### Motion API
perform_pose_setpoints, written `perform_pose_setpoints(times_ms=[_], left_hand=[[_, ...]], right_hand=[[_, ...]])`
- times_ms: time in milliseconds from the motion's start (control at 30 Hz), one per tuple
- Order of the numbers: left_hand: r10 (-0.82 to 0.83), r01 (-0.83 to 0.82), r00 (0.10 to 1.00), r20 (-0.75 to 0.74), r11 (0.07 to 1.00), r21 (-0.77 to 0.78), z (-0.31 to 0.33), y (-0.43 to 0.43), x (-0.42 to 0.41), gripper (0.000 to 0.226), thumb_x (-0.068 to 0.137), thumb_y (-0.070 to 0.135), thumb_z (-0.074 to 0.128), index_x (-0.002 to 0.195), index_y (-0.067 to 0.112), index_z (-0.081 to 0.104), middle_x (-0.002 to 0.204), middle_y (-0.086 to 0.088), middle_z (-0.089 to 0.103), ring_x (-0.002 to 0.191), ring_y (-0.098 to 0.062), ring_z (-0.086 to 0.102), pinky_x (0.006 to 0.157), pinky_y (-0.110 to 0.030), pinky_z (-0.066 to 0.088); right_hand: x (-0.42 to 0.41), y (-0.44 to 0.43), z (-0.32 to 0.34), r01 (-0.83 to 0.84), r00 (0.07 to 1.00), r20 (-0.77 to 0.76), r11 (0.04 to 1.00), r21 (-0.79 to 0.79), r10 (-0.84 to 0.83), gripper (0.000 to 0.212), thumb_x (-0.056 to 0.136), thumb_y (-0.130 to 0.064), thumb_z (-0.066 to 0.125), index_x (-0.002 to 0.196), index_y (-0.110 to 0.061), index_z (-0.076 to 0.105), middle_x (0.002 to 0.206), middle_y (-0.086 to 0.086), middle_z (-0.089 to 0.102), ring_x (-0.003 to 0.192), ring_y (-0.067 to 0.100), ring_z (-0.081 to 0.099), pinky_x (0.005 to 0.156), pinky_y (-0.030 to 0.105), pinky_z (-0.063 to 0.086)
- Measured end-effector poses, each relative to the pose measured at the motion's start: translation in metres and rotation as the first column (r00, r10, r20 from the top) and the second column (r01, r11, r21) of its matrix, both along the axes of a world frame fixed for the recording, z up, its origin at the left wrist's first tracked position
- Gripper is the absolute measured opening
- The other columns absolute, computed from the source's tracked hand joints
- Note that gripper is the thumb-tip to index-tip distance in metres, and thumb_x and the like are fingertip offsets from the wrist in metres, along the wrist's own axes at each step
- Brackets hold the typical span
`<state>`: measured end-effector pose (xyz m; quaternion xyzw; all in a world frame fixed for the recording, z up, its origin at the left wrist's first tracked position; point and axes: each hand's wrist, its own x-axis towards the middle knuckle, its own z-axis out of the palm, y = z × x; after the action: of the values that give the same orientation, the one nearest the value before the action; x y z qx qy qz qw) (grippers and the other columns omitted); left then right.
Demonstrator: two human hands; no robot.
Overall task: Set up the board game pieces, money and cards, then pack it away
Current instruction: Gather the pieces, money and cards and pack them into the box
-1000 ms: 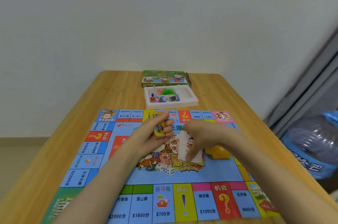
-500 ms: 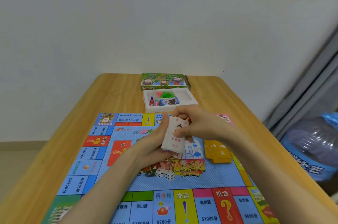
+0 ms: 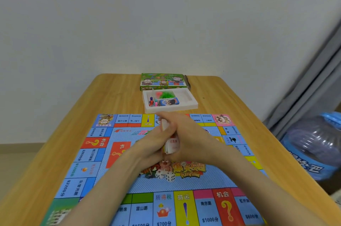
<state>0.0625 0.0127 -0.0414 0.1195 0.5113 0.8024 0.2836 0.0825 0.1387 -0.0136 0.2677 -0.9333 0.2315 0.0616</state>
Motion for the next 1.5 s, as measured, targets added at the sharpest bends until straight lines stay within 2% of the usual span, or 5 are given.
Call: perform_pose_setpoints(times_ms=[300,500,800,1367,1500], left_hand=[[-0.141,0.124,0.983,0.116,0.982,0.142,-0.003,-0.007,0.000,0.054,0.025,0.028,0.099,0.073,0.016,0.076,0.080,-0.009,0.068,0.076,-0.021,0.069,0.064,-0.033,0.057],[-0.212,0.196,0.971,0.108,0.970,0.143,-0.004,-0.006,-0.003,0.037,0.051,0.004,0.089,0.067,0.012,0.057,0.057,-0.001,0.042,0.044,-0.009,0.044,0.048,-0.021,0.045],[-0.111,0.102,0.988,0.108,0.991,0.080,-0.006,-0.005,-0.007,0.023,0.071,-0.011,0.054,0.070,0.011,0.046,0.058,0.000,0.035,0.044,-0.008,0.032,0.045,-0.019,0.032],[-0.048,0.049,0.998,0.041,0.998,-0.033,0.000,0.004,0.000,0.021,0.072,0.031,0.066,0.071,0.011,0.059,0.074,-0.008,0.061,0.065,-0.016,0.065,0.061,-0.026,0.054],[-0.235,0.235,0.972,-0.020,0.972,-0.013,0.000,0.003,0.004,0.075,0.048,0.051,0.087,0.110,0.017,0.062,0.103,-0.007,0.072,0.095,-0.023,0.070,0.079,-0.032,0.057]], right_hand=[[0.001,0.004,-0.006,-0.120,0.992,-0.057,0.991,-0.056,0.117,0.064,0.071,-0.018,0.077,0.129,-0.023,0.048,0.128,-0.010,0.048,0.118,0.005,0.044,0.098,0.031,0.043],[0.005,0.034,0.014,0.016,0.937,0.337,0.958,-0.288,0.086,0.100,0.070,-0.025,0.081,0.144,-0.043,0.015,0.143,-0.021,0.030,0.129,-0.007,0.034,0.105,0.018,0.036],[-0.010,0.094,0.023,0.118,0.804,0.427,0.816,0.566,-0.413,0.069,0.075,-0.032,0.077,0.134,-0.023,0.042,0.130,-0.005,0.045,0.116,0.015,0.046,0.098,0.030,0.043],[-0.006,0.066,0.028,0.108,0.827,0.527,0.976,0.191,-0.194,0.035,0.087,-0.016,0.065,0.117,-0.023,0.048,0.121,-0.002,0.053,0.108,0.017,0.055,0.095,0.039,0.048],[-0.011,0.039,0.036,0.054,0.882,0.467,0.998,0.029,-0.061,0.033,0.085,-0.011,0.066,0.114,-0.016,0.051,0.114,0.001,0.057,0.103,0.020,0.057,0.089,0.042,0.050]])
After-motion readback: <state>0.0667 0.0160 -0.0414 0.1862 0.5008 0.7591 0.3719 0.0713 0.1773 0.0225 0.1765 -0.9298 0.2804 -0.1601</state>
